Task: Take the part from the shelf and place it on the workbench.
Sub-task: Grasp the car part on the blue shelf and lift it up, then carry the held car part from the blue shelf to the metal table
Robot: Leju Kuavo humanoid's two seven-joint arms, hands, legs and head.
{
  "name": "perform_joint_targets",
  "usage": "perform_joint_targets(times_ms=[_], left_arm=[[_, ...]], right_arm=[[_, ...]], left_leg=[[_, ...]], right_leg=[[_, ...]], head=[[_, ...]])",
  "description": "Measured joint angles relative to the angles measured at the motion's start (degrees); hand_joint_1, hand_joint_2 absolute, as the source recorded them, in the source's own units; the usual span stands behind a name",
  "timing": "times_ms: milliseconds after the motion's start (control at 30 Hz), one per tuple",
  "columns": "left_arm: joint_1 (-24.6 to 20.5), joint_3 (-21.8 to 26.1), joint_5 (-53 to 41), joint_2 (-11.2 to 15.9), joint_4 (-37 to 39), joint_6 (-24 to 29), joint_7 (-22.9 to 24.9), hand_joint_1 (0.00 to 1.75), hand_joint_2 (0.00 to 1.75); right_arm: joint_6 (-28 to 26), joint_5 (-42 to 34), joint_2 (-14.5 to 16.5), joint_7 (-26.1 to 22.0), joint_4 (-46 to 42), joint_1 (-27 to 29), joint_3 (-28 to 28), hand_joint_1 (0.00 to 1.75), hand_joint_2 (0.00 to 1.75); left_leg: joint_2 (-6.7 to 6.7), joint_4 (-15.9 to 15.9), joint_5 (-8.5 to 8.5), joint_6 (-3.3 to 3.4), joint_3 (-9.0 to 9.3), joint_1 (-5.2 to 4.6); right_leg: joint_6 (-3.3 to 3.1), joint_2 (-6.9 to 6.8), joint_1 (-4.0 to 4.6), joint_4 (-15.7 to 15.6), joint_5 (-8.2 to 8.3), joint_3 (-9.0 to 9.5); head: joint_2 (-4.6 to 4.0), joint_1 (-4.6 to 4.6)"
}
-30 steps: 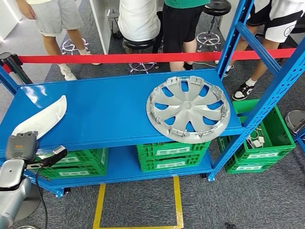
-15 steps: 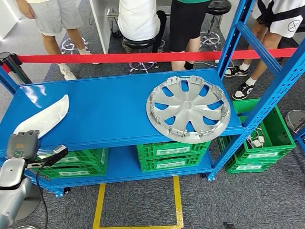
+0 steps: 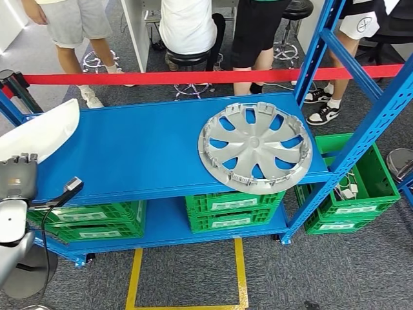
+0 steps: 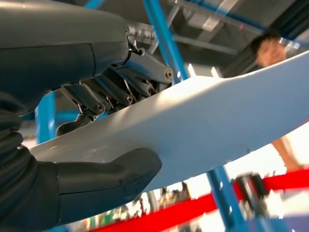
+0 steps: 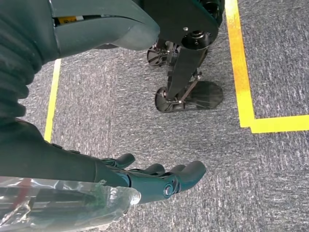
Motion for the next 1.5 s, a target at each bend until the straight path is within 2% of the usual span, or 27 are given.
perform_joint_targets(times_ms=[233, 367, 500, 700, 1033, 1167, 1233, 1300, 1333, 1367, 1433, 1467, 1500], left_arm=[[-3.0, -8.4, 0.0, 3.4, -2.7, -0.3, 5.0, 1.75, 1.75], [-3.3, -10.1, 0.0, 4.0, -3.9, -0.2, 3.8, 1.75, 1.75], [-2.7, -9.6, 0.0, 3.9, -4.7, -0.1, 0.6, 1.75, 1.75], [-1.0, -5.5, 0.0, 2.9, -5.4, -0.2, -4.4, 1.75, 1.75], [-0.6, -5.0, 0.0, 2.3, -6.2, -0.8, -2.0, 1.75, 1.75], [-0.4, -4.9, 0.0, 2.1, -6.7, -1.2, -2.4, 1.75, 1.75], [-0.1, -4.7, 0.0, 2.1, -7.0, -1.3, -2.9, 1.75, 1.75], [0.2, -4.3, 0.0, 2.0, -7.4, -1.4, -3.4, 1.75, 1.75], [0.4, -4.0, 0.0, 2.0, -7.6, -1.4, -3.7, 1.75, 1.75], [0.6, -3.8, 0.0, 1.9, -7.7, -1.4, -3.9, 1.75, 1.75], [1.2, -3.3, 0.0, 1.7, -7.8, -1.5, -4.2, 1.75, 1.75], [1.5, -3.2, 0.0, 1.5, -7.8, -1.5, -4.2, 1.75, 1.75], [1.8, -3.2, 0.0, 1.4, -7.8, -1.5, -4.3, 1.75, 1.75]], right_arm=[[0.0, -0.1, 0.0, -0.2, 0.0, 0.0, -0.4, 0.00, 1.75], [-0.3, -0.2, 0.0, -0.5, 0.0, 0.1, -0.4, 0.00, 1.75], [-0.4, -0.2, 0.0, -0.6, 0.0, 0.1, -0.6, 0.00, 1.75], [-0.1, -0.3, 0.0, -0.6, 0.0, 0.1, -0.8, 0.00, 1.75], [-0.1, -0.3, 0.0, -0.6, 0.0, 0.1, -0.8, 0.00, 1.75], [-0.1, -0.2, 0.0, -0.6, 0.0, 0.2, -0.8, 0.00, 1.75], [-0.1, -0.2, 0.0, -0.6, 0.0, 0.2, -0.9, 0.00, 1.75], [-0.1, -0.2, 0.0, -0.6, 0.0, 0.2, -0.9, 0.00, 1.75], [-0.1, -0.2, 0.0, -0.5, 0.0, 0.2, -0.9, 0.00, 1.75], [-0.1, -0.2, 0.0, -0.5, 0.0, 0.2, -0.9, 0.00, 1.75], [0.0, -0.2, 0.0, -0.4, 0.0, 0.3, -0.9, 0.00, 1.75], [0.0, -0.1, 0.0, -0.4, 0.0, 0.3, -0.9, 0.00, 1.75], [0.0, -0.1, 0.1, -0.4, 0.0, 0.4, -0.9, 0.00, 1.75]], left_leg=[[0.03, 0.0, 0.00, 0.00, -0.02, 0.00], [0.08, 0.0, 0.00, 0.00, -0.02, 0.00], [0.08, 0.0, -0.01, 0.01, -0.04, 0.00], [0.10, 0.0, -0.01, 0.01, -0.06, 0.00], [0.09, 0.1, -0.02, 0.12, -0.18, -0.09], [0.10, 0.2, 0.05, 0.52, -0.33, -0.26], [0.10, 0.1, 0.33, 0.93, -0.47, -0.35], [0.30, -0.5, 1.06, 1.46, -0.47, -0.04], [0.44, -0.8, 1.42, 1.70, -0.48, 0.16], [0.61, -1.0, 1.66, 1.85, -0.50, 0.36], [0.83, -1.0, 1.79, 1.97, -0.67, 0.42], [0.91, -1.0, 1.81, 1.96, -0.72, 0.42], [0.97, -1.0, 1.83, 1.93, -0.75, 0.45]], right_leg=[[0.01, 0.04, 0.00, 0.0, 0.02, -0.01], [0.01, 0.12, 0.00, -0.1, 0.03, -0.01], [0.01, 0.12, 0.00, -0.1, 0.03, -0.01], [0.01, 0.12, 0.01, -0.1, 0.03, -0.03], [0.28, 0.13, -0.14, -0.3, 0.24, -0.02], [0.70, 0.15, -0.31, -0.7, 0.51, 0.03], [1.11, 0.19, -0.39, -1.1, 0.91, 0.07], [1.57, 0.14, -0.29, -1.1, 0.86, -0.21], [1.76, 0.05, -0.21, -0.1, 0.02, -0.76], [1.91, -0.07, -0.16, 2.2, -1.48, -1.80], [2.22, -0.22, -0.20, 9.8, -5.21, -4.91], [2.34, -0.24, -0.24, 13.1, -6.35, -6.28], [2.44, -0.26, -0.25, 14.8, -6.46, -6.87]], head=[[0.00, -0.01], [0.00, -0.01], [0.00, -0.01], [0.00, -0.01], [0.00, -0.01], [0.00, -0.02], [0.00, -0.03], [0.00, -0.02], [0.00, 0.08], [0.00, 0.18], [0.00, 0.33], [0.00, 0.33], [0.00, 0.32]])
